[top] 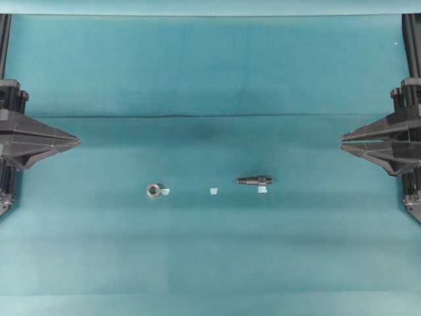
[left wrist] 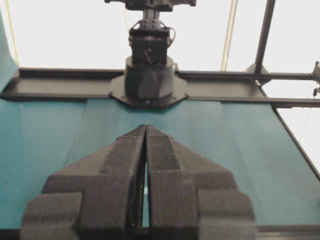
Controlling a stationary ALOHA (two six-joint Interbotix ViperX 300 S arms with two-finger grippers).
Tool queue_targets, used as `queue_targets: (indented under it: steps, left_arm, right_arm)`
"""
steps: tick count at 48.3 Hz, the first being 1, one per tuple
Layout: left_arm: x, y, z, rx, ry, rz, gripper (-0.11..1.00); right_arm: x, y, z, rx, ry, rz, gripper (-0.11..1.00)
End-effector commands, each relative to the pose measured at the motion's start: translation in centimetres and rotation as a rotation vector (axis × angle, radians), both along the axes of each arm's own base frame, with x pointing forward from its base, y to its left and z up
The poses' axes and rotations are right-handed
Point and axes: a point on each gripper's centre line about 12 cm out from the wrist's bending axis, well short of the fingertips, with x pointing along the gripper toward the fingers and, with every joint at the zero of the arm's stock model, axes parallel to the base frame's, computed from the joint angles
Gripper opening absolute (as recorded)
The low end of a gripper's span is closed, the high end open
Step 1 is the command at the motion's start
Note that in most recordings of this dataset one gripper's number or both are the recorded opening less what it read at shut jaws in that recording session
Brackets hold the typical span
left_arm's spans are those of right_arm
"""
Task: Insert the washer onto the shaft with both hands.
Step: 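Move left gripper over the washer and right gripper over the shaft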
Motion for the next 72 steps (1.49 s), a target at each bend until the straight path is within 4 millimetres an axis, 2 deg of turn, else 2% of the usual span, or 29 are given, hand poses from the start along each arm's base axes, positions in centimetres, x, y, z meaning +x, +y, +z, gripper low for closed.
queue_targets:
  steps: [1,5,12,22,30,40,54,63,72]
  left_arm:
    - [1.3,0.1,-0.4,-0.013,0.063,0.001,0.02]
    - [2.4,0.1,-0.4,-0.022,0.110,0.001,0.03]
    - [3.6,0.1,-0.3,-0.022,0.149,0.002,0.01]
    - [4.4,0.1,-1.3,-0.026,0.287,0.007,0.01]
    - [4.6,0.2,-2.2,-0.031,0.373,0.010,0.01]
    - [5.3,0.4,-3.5,-0.040,0.471,0.021,0.01]
    - [7.6,1.1,-5.7,-0.057,0.700,0.056,0.01]
    - [10.3,1.6,-6.9,-0.058,0.838,0.068,0.01]
    - [11.8,1.7,-8.7,-0.057,0.982,0.071,0.01]
  right_arm:
    - [0.2,-0.2,0.0,0.000,0.008,-0.012,0.00]
    - [0.2,-0.5,-0.2,0.056,0.030,-0.027,0.04]
    - [0.4,-0.8,-0.9,0.119,0.107,-0.042,-0.06]
    - [0.7,-1.2,-1.9,0.183,0.261,-0.067,-0.08]
    - [1.6,-1.9,-3.7,0.213,0.430,-0.109,-0.08]
    - [4.0,-2.5,-5.8,0.226,0.626,-0.134,-0.08]
    - [8.9,-2.8,-8.6,0.229,0.908,-0.142,-0.08]
    - [10.4,-2.9,-10.2,0.206,1.091,-0.140,-0.08]
    - [11.6,-3.2,-11.1,0.176,1.154,-0.143,-0.08]
